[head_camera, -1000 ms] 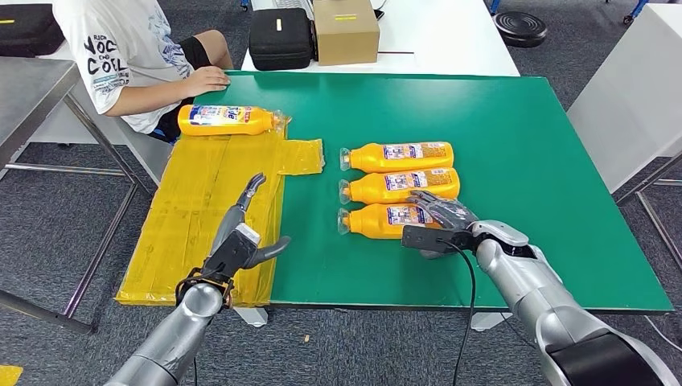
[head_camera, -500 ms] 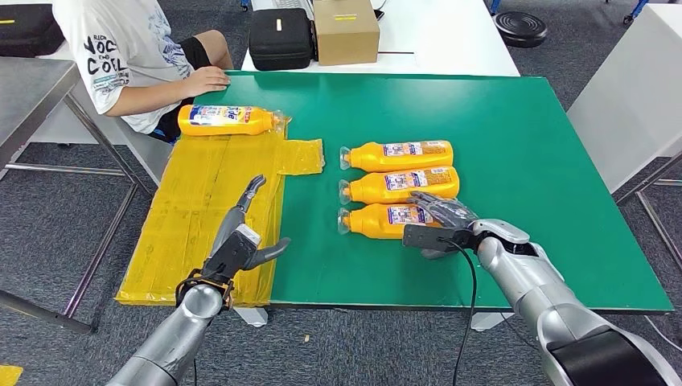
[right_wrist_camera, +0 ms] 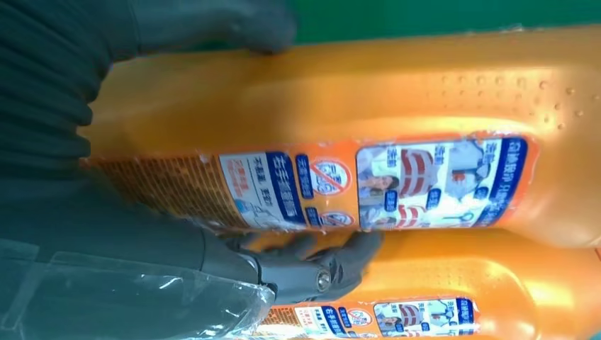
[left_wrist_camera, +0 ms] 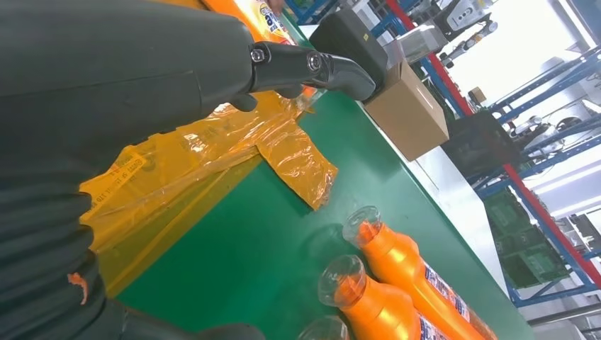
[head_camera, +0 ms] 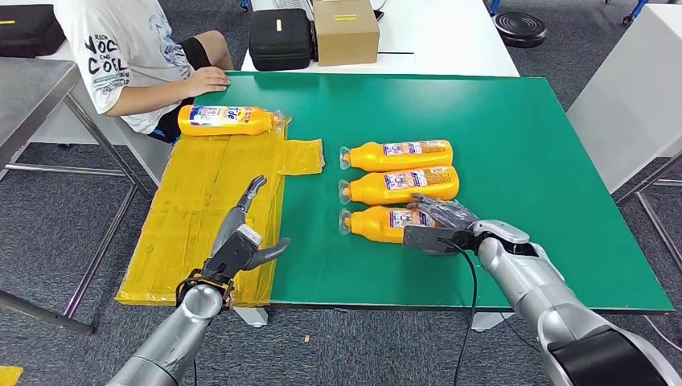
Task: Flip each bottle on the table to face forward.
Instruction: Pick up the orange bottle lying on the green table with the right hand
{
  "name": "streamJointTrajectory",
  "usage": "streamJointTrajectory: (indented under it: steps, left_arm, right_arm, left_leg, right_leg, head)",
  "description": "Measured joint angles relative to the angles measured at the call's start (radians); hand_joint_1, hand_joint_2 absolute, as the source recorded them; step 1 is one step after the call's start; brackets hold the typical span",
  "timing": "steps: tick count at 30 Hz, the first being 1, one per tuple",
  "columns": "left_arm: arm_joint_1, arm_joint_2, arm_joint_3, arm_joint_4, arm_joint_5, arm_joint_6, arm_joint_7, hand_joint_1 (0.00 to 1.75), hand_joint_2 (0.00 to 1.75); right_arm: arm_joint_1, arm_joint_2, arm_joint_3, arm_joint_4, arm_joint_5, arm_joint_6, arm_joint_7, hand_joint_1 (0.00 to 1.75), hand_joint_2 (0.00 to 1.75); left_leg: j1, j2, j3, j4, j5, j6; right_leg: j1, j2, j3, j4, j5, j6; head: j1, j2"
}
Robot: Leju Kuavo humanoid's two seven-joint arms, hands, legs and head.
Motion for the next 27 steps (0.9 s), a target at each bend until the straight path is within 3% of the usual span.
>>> streamJointTrajectory:
  steps: [18, 27]
  left_arm:
    - [-0.006, 0.0, 0.0, 0.001, 0.008, 0.002, -0.003, 0.0, 1.75]
    - [0.009, 0.0, 0.004, -0.005, 0.009, 0.014, -0.007, 0.0, 1.75]
  right_arm:
    - [-0.005, 0.003, 0.004, 0.01, 0.0, -0.007, 0.0, 1.75, 1.75]
    - [0.073, 0.023, -0.03, -0.069, -0.053, -0.168, -0.065, 1.75, 1.75]
  left_leg:
    - [0.0, 0.0, 0.0, 0.0, 0.0, 0.0]
    - [0.0, 0.0, -0.001, 0.0, 0.0, 0.0]
  right_leg:
    - [0.0, 0.0, 0.0, 0.0, 0.0, 0.0]
    - [0.0, 0.0, 0.0, 0.0, 0.0, 0.0]
  head:
    - [0.0, 0.0]
    - [0.0, 0.0]
